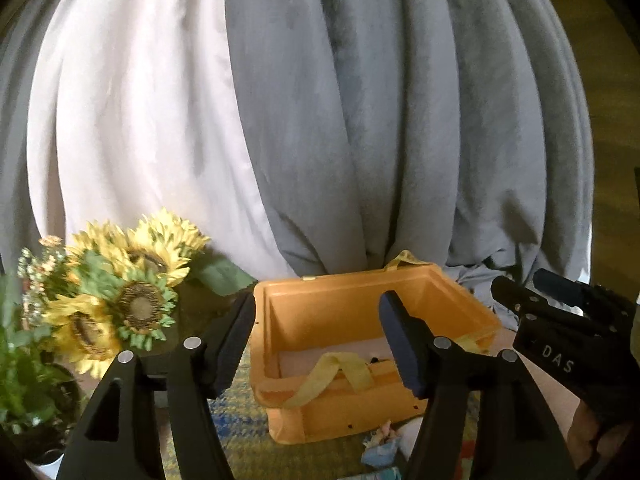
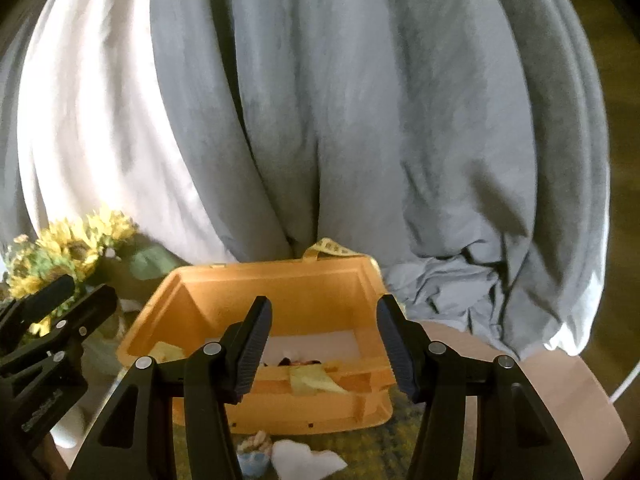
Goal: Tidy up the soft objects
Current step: 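Open the right gripper to drop Mickey into the crate and withdraw, then grasp the pink sponge with the right gripper while the left gripper grasps the green frog plush, then carry the pink sponge and green frog over the orange crate with both grippers, then open both grippers to drop the sponge and frog into the crate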
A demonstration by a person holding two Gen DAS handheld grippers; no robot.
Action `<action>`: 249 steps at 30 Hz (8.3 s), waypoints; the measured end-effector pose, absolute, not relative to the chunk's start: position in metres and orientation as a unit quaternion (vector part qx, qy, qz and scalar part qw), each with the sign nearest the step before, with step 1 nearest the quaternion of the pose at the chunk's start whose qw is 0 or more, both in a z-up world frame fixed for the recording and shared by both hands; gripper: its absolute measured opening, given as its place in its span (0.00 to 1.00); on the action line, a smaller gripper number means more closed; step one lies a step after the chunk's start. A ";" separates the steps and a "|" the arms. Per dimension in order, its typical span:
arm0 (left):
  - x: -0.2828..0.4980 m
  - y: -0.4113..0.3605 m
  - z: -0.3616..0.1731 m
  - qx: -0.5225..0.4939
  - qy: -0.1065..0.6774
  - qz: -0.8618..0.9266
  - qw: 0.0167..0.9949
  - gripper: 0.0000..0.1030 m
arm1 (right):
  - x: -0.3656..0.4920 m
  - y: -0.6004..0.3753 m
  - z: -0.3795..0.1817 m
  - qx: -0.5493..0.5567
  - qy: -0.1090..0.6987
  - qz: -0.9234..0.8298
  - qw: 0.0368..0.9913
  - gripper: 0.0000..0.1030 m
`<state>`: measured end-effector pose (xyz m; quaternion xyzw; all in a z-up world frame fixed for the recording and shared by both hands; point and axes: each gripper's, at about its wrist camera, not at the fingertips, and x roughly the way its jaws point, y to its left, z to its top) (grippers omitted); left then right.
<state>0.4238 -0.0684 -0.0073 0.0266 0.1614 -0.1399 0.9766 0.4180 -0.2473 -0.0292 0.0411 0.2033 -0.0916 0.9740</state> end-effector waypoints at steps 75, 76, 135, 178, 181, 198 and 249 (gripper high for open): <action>0.271 -0.094 -0.156 0.105 0.400 -0.204 0.887 0.71 | 0.230 -0.265 -0.163 0.069 0.379 -0.158 0.909 0.68; 0.272 -0.096 -0.159 0.107 0.402 -0.203 0.887 0.71 | 0.230 -0.265 -0.166 0.069 0.382 -0.157 0.908 0.68; 0.281 -0.099 -0.145 0.073 0.382 -0.164 0.906 0.56 | 0.241 -0.262 -0.162 0.078 0.384 -0.089 0.916 0.44; 0.317 -0.070 -0.038 0.029 0.233 -0.138 0.962 0.56 | 0.293 -0.243 -0.057 0.051 0.230 -0.032 0.971 0.44; 0.321 -0.069 -0.029 0.027 0.218 -0.142 0.965 0.56 | 0.299 -0.241 -0.050 0.050 0.219 -0.030 0.974 0.44; 0.358 -0.073 0.000 0.030 0.168 -0.144 0.975 0.56 | 0.336 -0.241 -0.023 0.043 0.166 -0.023 0.985 0.44; 0.571 -0.116 -0.050 0.055 0.298 -0.158 0.940 0.68 | 0.538 -0.264 -0.070 0.027 0.303 -0.032 0.952 0.61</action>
